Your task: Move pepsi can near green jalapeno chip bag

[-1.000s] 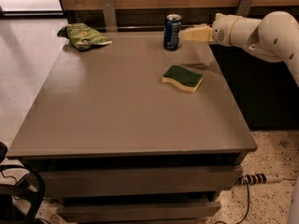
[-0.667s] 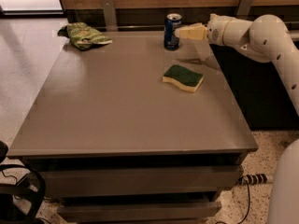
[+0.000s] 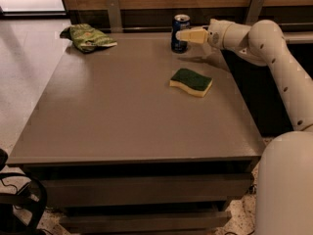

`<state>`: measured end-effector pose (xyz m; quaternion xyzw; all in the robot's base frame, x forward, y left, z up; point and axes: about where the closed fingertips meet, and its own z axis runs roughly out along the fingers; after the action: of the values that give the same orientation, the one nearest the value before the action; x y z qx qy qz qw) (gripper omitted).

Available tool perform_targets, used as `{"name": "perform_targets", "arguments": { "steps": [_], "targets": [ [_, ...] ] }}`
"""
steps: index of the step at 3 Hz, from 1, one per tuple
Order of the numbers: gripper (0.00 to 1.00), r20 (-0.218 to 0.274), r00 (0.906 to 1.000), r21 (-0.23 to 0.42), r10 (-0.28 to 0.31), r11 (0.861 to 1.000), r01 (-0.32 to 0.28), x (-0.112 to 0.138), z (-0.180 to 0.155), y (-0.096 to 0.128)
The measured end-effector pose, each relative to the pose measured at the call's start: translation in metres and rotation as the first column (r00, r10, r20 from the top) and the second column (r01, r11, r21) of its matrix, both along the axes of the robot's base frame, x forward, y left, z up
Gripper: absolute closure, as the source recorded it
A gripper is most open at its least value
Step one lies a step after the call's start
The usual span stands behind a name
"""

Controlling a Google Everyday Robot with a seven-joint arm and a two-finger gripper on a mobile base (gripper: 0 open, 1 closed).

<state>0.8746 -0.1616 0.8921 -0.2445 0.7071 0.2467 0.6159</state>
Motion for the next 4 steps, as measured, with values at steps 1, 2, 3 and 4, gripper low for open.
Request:
{"name": "perform_targets", "arguments": {
  "steps": [1, 2, 3, 4],
  "targets": [
    [0.0, 0.0, 0.9996, 0.014, 0.027, 1.0, -0.027, 0.007, -0.004, 0.012],
    [0.0, 0.007, 0.9988, 0.021, 0.048, 0.999, -0.048, 0.013, -0.004, 0.019],
    [0.16, 0.014, 0.9974, 0.022, 0.071, 0.997, -0.071, 0.018, -0.003, 0.028],
    [0.39, 0.017, 0.9969, 0.023, 0.077, 0.997, -0.077, 0.019, -0.003, 0.032]
  ]
}}
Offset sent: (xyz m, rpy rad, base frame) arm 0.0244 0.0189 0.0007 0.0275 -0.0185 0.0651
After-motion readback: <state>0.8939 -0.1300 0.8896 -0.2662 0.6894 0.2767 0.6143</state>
